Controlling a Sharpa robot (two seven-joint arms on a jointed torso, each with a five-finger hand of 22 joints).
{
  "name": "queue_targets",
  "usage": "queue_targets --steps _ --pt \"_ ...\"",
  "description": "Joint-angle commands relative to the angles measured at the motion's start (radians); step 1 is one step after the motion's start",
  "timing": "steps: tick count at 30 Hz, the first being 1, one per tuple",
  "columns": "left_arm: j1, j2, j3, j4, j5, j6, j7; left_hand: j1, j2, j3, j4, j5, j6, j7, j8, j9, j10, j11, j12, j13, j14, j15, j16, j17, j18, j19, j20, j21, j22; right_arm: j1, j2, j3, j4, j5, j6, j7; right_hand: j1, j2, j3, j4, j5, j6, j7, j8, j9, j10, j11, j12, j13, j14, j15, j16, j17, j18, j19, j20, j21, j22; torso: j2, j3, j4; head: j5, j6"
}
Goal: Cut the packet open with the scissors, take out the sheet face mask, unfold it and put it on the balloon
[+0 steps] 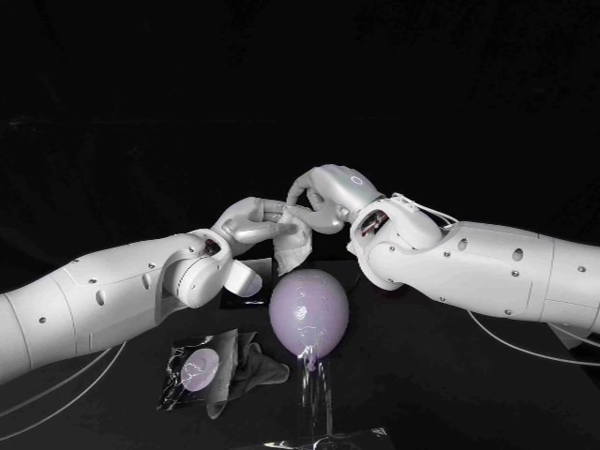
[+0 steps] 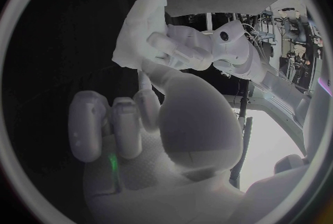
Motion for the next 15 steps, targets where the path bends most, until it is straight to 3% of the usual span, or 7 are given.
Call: queue_targets --steps 1,8,15 --pt "0.003 0.003 0.003 0.005 -0.005 0.006 0.024 -0.007 0.001 0.000 -0.004 0.003 0.009 -0.001 0.003 -0.001 0.007 0.000 -0.004 -0.001 0.004 0.002 -0.005 -0.001 0.011 -0.006 -0.002 0.005 0.001 -0.002 -0.003 -0.001 0.001 0.002 0.002 0.009 -0.005 0.017 0.014 0.001 0.001 -0.010 0.002 0.010 0.005 0.011 0.001 0.011 0.087 0.108 -0.008 0.004 0.263 -0.021 0.041 -0.008 0.008 0.222 0.000 0.0000 -0.0004 0.000 0.000" --pt "0.003 0.002 0.003 0.004 -0.005 0.007 0.021 -0.007 0.000 0.001 -0.005 0.003 0.009 -0.001 0.003 -0.001 0.007 0.000 -0.004 -0.001 0.005 0.002 -0.005 -0.001 0.011 -0.007 -0.002 0.006 0.001 -0.002 -0.008 -0.001 0.003 0.031 -0.003 0.018 -0.018 0.028 0.029 0.006 0.000 -0.016 0.002 0.022 0.013 0.016 0.001 0.014 0.091 0.108 -0.009 0.004 0.263 -0.022 0.042 -0.010 0.010 0.222 0.000 0.0000 -0.0003 -0.001 0.000" --pt "0.003 0.001 0.003 0.004 -0.007 0.008 0.018 -0.008 -0.001 0.003 -0.009 0.003 0.009 0.000 0.002 -0.002 0.007 0.001 -0.007 -0.002 0.007 0.002 -0.005 0.000 0.012 -0.009 -0.003 0.010 0.003 -0.002 -0.014 -0.001 0.001 0.086 -0.018 0.036 -0.040 0.024 0.029 0.017 0.000 -0.024 0.000 0.030 0.017 0.011 0.000 0.002 0.083 0.108 -0.009 0.004 0.263 -0.021 0.040 -0.010 0.007 0.221 0.000 -0.0001 -0.0002 -0.001 0.000"
